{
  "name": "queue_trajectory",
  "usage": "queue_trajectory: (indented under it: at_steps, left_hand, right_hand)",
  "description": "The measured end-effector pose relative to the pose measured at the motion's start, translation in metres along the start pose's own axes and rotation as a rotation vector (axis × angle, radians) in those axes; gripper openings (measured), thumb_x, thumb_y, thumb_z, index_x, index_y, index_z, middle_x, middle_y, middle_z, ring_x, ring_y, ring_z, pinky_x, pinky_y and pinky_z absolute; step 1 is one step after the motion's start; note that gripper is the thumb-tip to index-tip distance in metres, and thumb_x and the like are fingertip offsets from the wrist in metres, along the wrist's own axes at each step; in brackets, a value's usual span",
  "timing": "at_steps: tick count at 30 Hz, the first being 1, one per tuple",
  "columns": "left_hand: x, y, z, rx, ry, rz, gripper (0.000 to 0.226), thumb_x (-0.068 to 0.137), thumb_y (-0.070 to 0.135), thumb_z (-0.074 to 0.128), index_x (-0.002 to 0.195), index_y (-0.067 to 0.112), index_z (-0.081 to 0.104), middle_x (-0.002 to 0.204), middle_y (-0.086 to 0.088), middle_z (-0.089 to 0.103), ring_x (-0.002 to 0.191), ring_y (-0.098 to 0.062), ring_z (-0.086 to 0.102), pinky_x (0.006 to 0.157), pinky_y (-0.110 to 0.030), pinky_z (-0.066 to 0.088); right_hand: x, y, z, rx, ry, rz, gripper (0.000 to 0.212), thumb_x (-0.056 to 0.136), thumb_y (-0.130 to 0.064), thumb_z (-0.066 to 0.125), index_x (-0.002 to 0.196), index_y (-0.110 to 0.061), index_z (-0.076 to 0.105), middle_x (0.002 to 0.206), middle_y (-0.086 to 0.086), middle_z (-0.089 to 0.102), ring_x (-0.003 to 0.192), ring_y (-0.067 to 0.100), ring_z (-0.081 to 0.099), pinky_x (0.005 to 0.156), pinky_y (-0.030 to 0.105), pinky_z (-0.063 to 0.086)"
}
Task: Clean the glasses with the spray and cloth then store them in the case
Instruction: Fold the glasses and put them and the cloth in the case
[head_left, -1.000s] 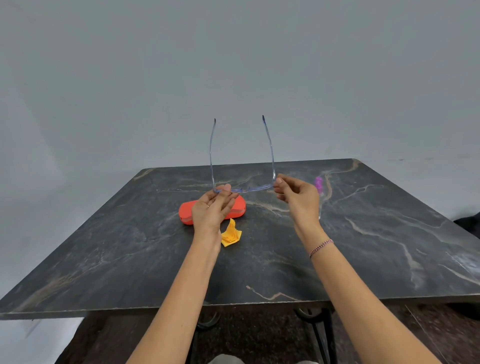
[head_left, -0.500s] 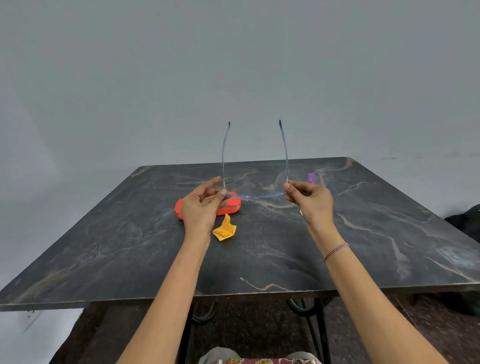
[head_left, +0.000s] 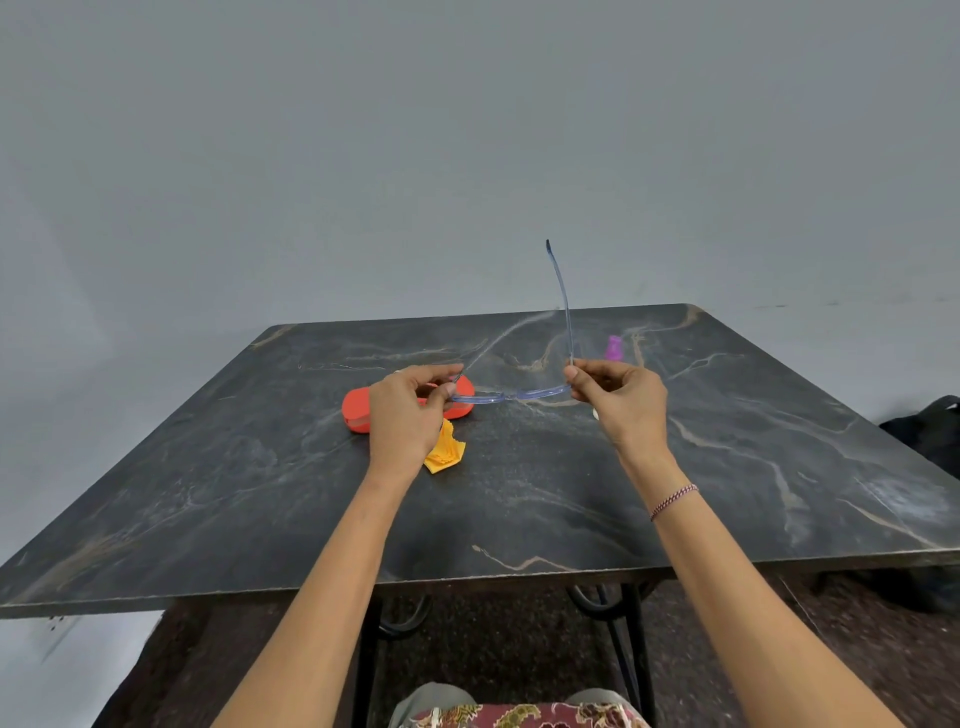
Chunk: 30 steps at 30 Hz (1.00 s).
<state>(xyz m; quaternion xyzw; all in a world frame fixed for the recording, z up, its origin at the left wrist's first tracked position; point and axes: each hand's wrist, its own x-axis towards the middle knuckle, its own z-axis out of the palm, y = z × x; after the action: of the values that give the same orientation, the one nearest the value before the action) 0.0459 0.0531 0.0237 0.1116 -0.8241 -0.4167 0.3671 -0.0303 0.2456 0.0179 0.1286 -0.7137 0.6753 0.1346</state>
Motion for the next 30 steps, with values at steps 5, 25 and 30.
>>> queue_trajectory:
  at_steps: [5, 25, 30]
  left_hand:
    - [-0.001, -0.004, 0.005, 0.02, -0.065, -0.015, 0.018, 0.086, 0.005, 0.063, 0.098, 0.014, 0.074, 0.096, -0.001, 0.072, 0.084, -0.01, 0.066, 0.081, -0.029, 0.055]
    - [-0.003, 0.002, 0.019, -0.444, -0.043, -0.343, 0.018, 0.075, -0.006, 0.071, 0.074, 0.01, 0.063, 0.073, -0.01, 0.066, 0.067, -0.019, 0.07, 0.059, -0.019, 0.057]
    - [-0.003, 0.001, 0.024, -0.42, -0.067, -0.344, 0.02, 0.076, -0.009, 0.07, 0.072, 0.01, 0.063, 0.069, -0.009, 0.066, 0.06, -0.012, 0.068, 0.056, -0.016, 0.055]
  right_hand:
    - [0.003, 0.0, -0.002, -0.071, -0.011, -0.028, 0.008, 0.079, -0.019, 0.074, 0.087, -0.018, 0.073, 0.07, -0.008, 0.069, 0.06, 0.001, 0.067, 0.069, 0.015, 0.055]
    - [0.002, 0.014, -0.026, -0.421, -0.123, -0.15, 0.011, 0.084, -0.009, 0.067, 0.093, -0.008, 0.073, 0.075, -0.002, 0.066, 0.064, 0.004, 0.06, 0.065, 0.003, 0.046]
    - [0.004, 0.018, -0.032, -0.424, -0.146, -0.121, 0.011, 0.084, -0.008, 0.067, 0.092, -0.009, 0.074, 0.075, -0.002, 0.067, 0.065, 0.01, 0.062, 0.064, 0.003, 0.046]
